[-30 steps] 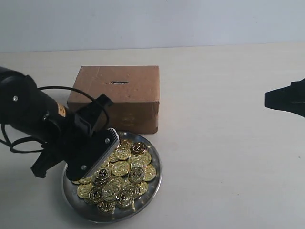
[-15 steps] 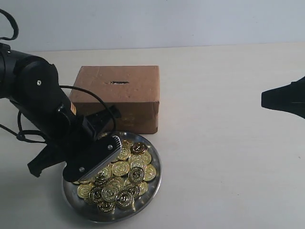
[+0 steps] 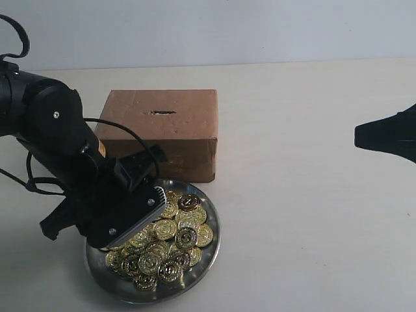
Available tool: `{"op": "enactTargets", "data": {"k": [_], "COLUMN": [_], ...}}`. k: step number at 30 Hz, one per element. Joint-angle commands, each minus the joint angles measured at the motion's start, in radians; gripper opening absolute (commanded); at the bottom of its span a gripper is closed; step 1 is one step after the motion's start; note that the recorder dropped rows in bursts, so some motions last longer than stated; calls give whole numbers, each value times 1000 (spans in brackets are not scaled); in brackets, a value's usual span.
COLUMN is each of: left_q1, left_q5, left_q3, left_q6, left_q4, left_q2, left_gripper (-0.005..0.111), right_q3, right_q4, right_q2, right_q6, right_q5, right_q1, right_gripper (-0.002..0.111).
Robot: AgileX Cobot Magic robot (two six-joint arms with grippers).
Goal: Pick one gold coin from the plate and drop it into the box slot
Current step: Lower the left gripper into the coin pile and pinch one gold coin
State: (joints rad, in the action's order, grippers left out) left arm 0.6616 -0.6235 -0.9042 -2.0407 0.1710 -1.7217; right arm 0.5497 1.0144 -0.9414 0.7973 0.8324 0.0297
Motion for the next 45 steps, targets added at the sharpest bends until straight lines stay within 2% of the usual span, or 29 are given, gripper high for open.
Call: {"op": "enactTargets", "data": {"k": [1, 6, 13, 24, 30, 45], "left_q1": [6, 6, 18, 29, 29, 29], "left_q5": [9, 62, 54, -52, -46, -50], "left_q3": [-6, -6, -27, -50, -50, -81], "left_q6": [-36, -58, -58, -45, -47, -45], "left_q4": [6, 3, -12, -12, -12, -14], "left_q2": [0, -10, -71, -105, -124, -140], "left_gripper": [61, 60, 60, 60, 48, 48], "right_q3": [8, 8, 8, 8, 8, 8], "right_q4": [7, 7, 7, 7, 7, 7], "right_q2": [-1, -1, -1, -1, -1, -1], "right_q6": [11, 11, 11, 11, 11, 11], "right_q5": [6, 6, 10, 10, 10, 10], "right_q1": [5, 5, 5, 5, 5, 5], "right_gripper": [0, 0, 0, 0, 0, 0]}}
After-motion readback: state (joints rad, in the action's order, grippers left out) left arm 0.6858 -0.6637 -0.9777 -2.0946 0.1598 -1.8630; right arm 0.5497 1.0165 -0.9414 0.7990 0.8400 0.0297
